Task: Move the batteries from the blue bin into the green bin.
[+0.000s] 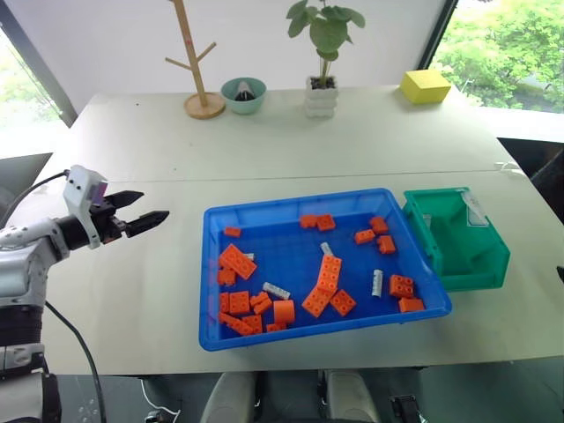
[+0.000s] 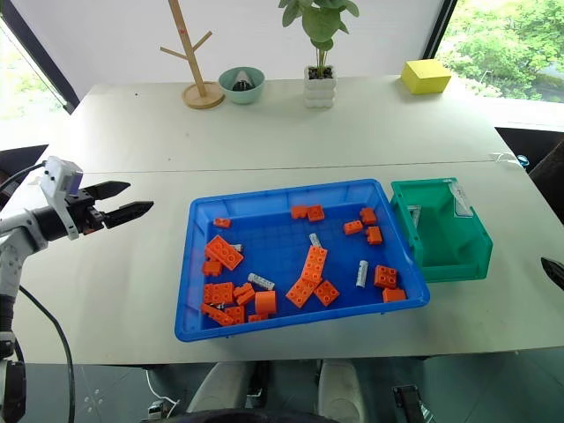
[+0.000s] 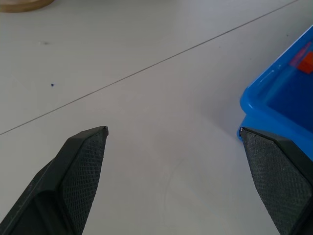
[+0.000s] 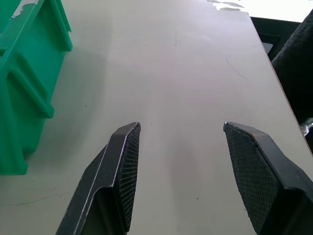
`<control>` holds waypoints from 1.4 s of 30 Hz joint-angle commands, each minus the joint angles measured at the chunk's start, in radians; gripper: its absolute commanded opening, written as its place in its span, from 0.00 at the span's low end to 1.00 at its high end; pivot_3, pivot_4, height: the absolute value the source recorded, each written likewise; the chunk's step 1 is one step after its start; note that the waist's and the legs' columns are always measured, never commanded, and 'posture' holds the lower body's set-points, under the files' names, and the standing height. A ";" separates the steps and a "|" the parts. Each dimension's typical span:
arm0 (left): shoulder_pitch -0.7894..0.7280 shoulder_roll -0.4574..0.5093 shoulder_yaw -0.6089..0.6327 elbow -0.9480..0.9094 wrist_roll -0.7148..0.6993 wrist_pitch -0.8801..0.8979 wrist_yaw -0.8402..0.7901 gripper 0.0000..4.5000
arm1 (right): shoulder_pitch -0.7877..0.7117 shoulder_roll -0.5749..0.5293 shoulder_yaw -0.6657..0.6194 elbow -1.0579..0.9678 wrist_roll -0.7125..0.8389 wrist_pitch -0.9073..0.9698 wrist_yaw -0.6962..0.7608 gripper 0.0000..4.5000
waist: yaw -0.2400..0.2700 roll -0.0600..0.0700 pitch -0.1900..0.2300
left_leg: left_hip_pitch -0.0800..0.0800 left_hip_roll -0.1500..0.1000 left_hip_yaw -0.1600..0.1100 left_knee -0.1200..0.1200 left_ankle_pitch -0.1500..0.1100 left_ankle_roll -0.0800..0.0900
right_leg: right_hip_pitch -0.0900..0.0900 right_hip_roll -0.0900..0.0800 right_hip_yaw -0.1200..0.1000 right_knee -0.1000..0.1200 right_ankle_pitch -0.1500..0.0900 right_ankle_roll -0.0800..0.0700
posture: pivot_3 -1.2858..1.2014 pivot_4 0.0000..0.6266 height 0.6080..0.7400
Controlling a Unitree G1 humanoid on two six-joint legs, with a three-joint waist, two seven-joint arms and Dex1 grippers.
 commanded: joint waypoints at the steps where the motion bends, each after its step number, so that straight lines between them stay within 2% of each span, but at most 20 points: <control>1: -0.022 0.017 0.007 -0.010 -0.006 -0.015 -0.017 1.00 | -0.002 -0.004 -0.024 -0.027 0.005 -0.016 0.000 0.61 | 0.000 0.000 0.000 | 0.000 0.000 0.000 0.000 0.000 0.000 | 0.000 0.000 0.000 0.000 0.000 0.000 | 0.52 0.24 0.71; 16: -0.045 0.007 -0.006 0.006 0.013 -0.025 -0.004 1.00 | -0.032 -0.038 -0.016 -0.008 -0.004 -0.012 0.015 0.61 | 0.000 0.000 0.000 | 0.000 0.000 0.000 0.001 0.000 0.000 | 0.000 0.000 0.000 0.001 0.001 0.001 | 0.52 0.24 0.71; 21: -0.047 -0.011 -0.011 -0.037 -0.001 -0.028 -0.004 1.00 | -0.099 -0.107 0.026 0.006 -0.015 -0.003 0.051 0.61 | -0.002 0.000 0.000 | 0.001 0.000 0.001 0.001 0.000 0.000 | 0.000 0.000 0.000 0.002 0.001 0.002 | 0.52 0.24 0.71; 25: -0.010 -0.001 -0.015 -0.126 -0.029 -0.002 -0.043 1.00 | -0.153 -0.176 0.069 -0.102 0.032 0.070 0.126 0.61 | -0.003 0.000 0.000 | 0.001 0.000 0.001 0.002 0.000 0.000 | 0.000 0.000 0.000 0.004 0.001 0.002 | 0.52 0.24 0.71; 28: -0.004 0.018 -0.022 -0.181 -0.049 0.026 -0.076 1.00 | -0.223 -0.236 0.149 -0.213 0.074 0.128 0.194 0.61 | -0.004 0.000 0.000 | 0.001 0.000 0.000 0.002 0.000 0.000 | 0.000 0.001 0.000 0.004 0.001 0.002 | 0.52 0.24 0.71; 31: -0.021 0.052 -0.029 -0.223 -0.077 0.062 -0.131 1.00 | -0.388 -0.285 0.322 -0.321 0.107 0.207 0.213 0.61 | -0.007 0.000 0.001 | 0.000 0.001 0.000 0.005 0.000 0.000 | -0.001 0.001 0.000 0.007 0.001 0.001 | 0.52 0.24 0.71; 33: -0.027 0.084 -0.030 -0.243 -0.099 0.084 -0.178 1.00 | -0.541 -0.271 0.473 -0.383 0.116 0.316 0.170 0.61 | -0.015 -0.002 0.001 | 0.000 0.001 0.000 0.008 0.000 0.000 | -0.001 0.001 0.000 0.008 -0.001 -0.001 | 0.52 0.24 0.71; 37: -0.029 0.143 -0.027 -0.272 -0.139 0.121 -0.251 1.00 | -0.769 -0.139 0.702 -0.524 0.153 0.551 0.056 0.61 | -0.021 -0.004 0.002 | -0.001 0.002 -0.001 0.010 0.000 0.000 | -0.001 0.000 0.000 0.008 -0.001 -0.002 | 0.52 0.24 0.71; 42: 0.003 0.210 -0.017 -0.286 -0.151 0.123 -0.318 1.00 | -0.896 0.075 0.910 -0.645 0.137 0.691 -0.063 0.61 | -0.023 -0.005 0.003 | -0.014 0.002 -0.002 0.012 0.000 0.000 | -0.012 0.000 -0.001 0.010 0.001 0.000 | 0.52 0.24 0.71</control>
